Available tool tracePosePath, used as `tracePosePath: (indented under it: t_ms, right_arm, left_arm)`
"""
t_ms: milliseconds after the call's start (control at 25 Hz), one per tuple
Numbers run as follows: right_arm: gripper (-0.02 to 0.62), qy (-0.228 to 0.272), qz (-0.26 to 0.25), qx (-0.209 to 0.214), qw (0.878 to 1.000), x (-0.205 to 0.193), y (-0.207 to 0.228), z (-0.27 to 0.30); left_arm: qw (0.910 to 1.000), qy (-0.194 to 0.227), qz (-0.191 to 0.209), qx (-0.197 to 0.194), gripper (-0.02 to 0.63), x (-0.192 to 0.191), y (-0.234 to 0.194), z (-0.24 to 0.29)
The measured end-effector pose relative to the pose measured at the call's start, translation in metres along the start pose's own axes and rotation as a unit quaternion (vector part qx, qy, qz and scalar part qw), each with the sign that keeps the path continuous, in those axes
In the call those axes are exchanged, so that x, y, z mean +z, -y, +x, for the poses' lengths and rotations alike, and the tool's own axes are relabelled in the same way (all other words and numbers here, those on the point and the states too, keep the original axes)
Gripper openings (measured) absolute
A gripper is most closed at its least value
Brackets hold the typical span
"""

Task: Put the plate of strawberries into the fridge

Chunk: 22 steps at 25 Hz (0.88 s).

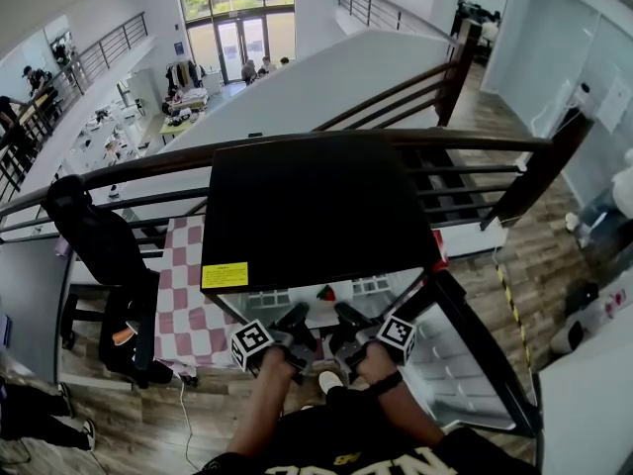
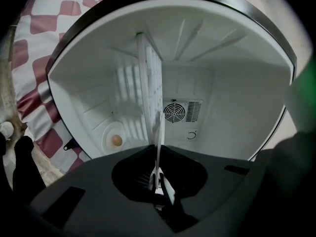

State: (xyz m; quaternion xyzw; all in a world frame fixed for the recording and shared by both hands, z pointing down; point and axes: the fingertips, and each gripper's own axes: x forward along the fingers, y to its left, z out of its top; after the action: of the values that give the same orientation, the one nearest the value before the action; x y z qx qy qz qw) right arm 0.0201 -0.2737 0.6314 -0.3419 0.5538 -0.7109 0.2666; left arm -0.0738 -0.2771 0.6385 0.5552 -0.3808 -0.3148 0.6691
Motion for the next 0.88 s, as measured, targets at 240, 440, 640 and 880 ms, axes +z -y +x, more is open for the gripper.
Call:
tracePosePath:
  t_ms: [240, 440, 640, 880]
  right_arm:
    - [0.029, 0.002, -0.003, 0.007, 1.000, 0.010, 0.008, 0.008]
    - [0.029, 0.000, -0.004, 0.005, 1.000, 0.009, 0.006, 0.011]
    - [0.029, 0.003, -0.005, 0.000, 1.000, 0.012, 0.002, 0.012]
    - [0.029, 0.007, -0.007, -0.003, 1.000, 0.010, -0.001, 0.012]
  left_arm:
    - [1.0000, 0.001, 0.000, 0.000, 0.034, 0.003, 0.000, 0.004]
    - [1.0000, 0.000, -0.003, -0.001, 0.034, 0.004, -0.002, 0.004]
    - [1.0000, -0.002, -0.007, -0.002, 0.034, 0.002, 0.001, 0.006]
    - [1.0000, -0.002, -0.008, -0.004, 0.034, 0.003, 0.001, 0.005]
